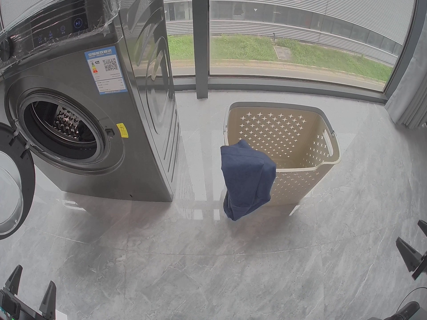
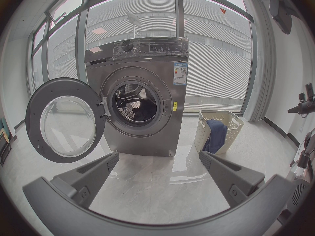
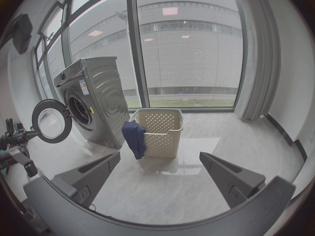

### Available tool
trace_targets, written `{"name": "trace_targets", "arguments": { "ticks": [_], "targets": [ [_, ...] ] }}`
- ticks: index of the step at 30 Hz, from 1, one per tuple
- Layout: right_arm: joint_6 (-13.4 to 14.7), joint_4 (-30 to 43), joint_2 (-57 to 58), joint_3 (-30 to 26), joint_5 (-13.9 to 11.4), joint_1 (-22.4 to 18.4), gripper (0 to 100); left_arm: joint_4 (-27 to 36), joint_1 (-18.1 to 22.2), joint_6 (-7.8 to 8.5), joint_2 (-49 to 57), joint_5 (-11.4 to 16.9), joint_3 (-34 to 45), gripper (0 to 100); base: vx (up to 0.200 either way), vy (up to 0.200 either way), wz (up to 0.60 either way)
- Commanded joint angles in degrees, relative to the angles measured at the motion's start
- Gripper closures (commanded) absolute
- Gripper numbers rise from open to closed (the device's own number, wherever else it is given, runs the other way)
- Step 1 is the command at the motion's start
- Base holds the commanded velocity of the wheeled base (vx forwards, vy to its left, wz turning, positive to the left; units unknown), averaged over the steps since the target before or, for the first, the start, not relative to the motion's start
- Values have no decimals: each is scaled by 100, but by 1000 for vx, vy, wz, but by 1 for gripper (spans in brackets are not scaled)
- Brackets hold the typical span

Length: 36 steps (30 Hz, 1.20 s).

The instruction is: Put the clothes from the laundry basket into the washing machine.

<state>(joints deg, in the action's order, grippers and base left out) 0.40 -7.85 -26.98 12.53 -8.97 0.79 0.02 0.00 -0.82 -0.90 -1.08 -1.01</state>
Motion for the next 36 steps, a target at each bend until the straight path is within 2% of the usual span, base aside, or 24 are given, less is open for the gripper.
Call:
{"name": "trace_targets", "arguments": {
  "ticks": [1,5,7,8,9,10,12,15,20,27,35,36],
  "targets": [
    [452,-1808,-3718,179,-368,694,0,6,0,-15,55,-6,92,0,200,0,0],
    [891,-2238,-4439,215,71,1353,0,-2,0,-6,55,-6,92,0,200,0,0],
    [1199,-2379,-4720,241,264,1766,0,6,0,-6,55,-6,92,0,100,0,0],
    [1217,-2379,-4738,250,282,1793,0,-2,0,-6,55,-6,92,0,0,0,0],
    [1401,-2467,-4975,302,440,2153,0,6,0,-6,55,-6,92,0,0,0,0],
    [1428,-2476,-5010,311,458,2206,0,-2,0,-6,55,-6,92,0,0,0,0],
    [1568,-2608,-5406,461,686,2522,0,6,0,-6,55,-6,92,0,0,0,0],
    [1630,-2933,-5863,636,853,2681,0,6,0,-6,55,-15,92,0,0,0,0],
    [1612,-3425,-6285,724,897,2812,0,-2,0,-15,55,-15,92,0,0,0,0],
    [1630,-3486,-6540,733,941,2935,0,-2,0,-33,55,-15,92,0,0,0,0],
    [1735,-3636,-6874,865,1038,3102,0,-2,0,-24,55,-15,92,0,175,0,0],
    [1735,-3689,-6900,874,1117,3146,0,-2,0,-15,55,-15,92,0,0,0,0]
  ]
}}
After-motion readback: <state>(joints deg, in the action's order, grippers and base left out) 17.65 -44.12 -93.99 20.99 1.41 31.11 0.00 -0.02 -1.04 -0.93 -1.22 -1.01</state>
